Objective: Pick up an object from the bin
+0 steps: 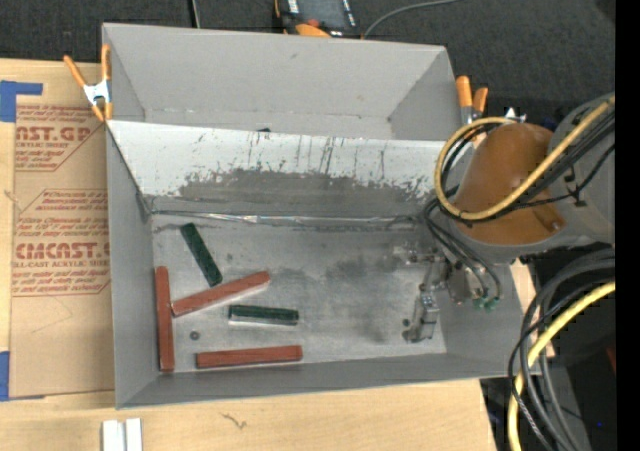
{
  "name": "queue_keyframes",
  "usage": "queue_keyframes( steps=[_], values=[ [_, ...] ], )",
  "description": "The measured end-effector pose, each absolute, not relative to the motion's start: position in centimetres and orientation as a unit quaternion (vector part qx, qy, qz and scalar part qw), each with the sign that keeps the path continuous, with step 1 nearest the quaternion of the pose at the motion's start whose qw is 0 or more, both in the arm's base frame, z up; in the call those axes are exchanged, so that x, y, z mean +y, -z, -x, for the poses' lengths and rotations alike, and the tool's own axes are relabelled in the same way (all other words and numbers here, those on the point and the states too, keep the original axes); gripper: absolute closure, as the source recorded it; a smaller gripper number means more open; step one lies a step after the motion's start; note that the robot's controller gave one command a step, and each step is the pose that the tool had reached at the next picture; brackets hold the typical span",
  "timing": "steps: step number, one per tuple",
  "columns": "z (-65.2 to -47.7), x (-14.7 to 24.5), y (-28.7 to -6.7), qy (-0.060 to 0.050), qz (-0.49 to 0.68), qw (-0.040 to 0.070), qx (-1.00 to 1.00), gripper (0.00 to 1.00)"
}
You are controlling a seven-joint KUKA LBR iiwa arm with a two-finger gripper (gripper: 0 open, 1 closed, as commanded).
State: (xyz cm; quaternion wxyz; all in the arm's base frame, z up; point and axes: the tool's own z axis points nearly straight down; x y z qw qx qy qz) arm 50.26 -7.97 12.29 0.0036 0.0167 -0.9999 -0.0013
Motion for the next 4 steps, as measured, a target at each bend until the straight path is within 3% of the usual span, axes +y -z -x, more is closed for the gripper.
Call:
queue_keyframes(
  steps=[1, 2, 3, 4],
  values=[
    [-50.9, 2.1, -10.8, 0.002, -0.046, 0.001, -0.999, 0.00],
    [-54.8, 10.1, -6.8, 0.003, -0.059, -0.001, -0.998, 0.00],
    [-54.8, 9.6, -7.0, 0.000, -0.056, -0.001, -0.998, 1.00],
    [-54.4, 9.5, -21.0, 0.000, -0.083, -0.005, -0.996, 1.00]
  ],
)
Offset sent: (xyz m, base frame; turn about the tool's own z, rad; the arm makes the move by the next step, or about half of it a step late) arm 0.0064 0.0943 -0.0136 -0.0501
